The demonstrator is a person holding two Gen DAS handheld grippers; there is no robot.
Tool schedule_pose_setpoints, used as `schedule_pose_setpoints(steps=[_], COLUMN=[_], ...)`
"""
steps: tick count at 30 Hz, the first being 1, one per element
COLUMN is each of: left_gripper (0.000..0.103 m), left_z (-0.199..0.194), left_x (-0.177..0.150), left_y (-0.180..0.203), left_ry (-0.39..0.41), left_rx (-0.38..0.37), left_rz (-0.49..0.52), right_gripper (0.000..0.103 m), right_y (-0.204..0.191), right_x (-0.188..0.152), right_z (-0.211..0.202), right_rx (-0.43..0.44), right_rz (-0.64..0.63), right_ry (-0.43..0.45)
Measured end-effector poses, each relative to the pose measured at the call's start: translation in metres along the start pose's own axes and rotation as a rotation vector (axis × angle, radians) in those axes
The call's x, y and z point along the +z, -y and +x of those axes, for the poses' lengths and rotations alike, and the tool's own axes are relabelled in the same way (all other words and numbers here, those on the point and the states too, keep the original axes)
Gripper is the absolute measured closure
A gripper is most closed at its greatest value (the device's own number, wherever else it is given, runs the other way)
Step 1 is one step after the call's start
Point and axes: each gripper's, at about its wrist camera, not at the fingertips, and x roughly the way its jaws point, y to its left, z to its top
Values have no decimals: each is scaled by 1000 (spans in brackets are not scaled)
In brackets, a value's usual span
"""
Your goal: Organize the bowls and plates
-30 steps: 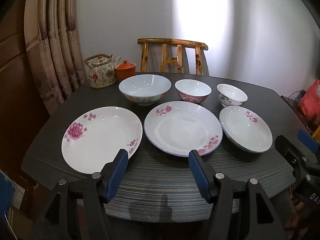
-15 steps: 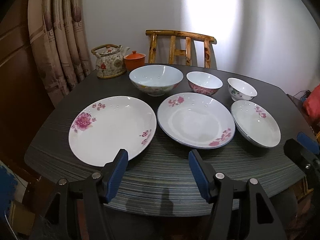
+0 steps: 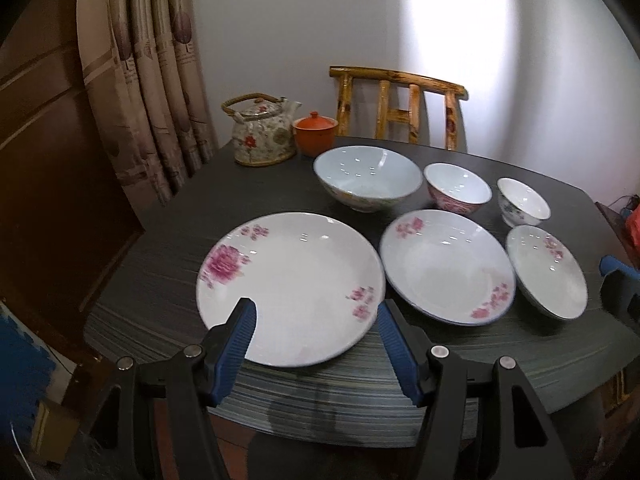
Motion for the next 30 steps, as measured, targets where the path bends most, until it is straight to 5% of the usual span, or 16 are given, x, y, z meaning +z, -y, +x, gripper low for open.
schedule_pose_setpoints(steps=[16,30], left_gripper=[39,39], left_z=[40,76], left_x=[19,7], left_y=[-75,-99], left_ry=[-108,-228], left_rx=[78,96], left_rz=[-131,-184], right_gripper=[8,37], right_y=[-36,-46], right_x=[54,69], right_z=[84,179], right_rx=[226,304], right_rz=[-27,-90], right_ry=[-173,-364])
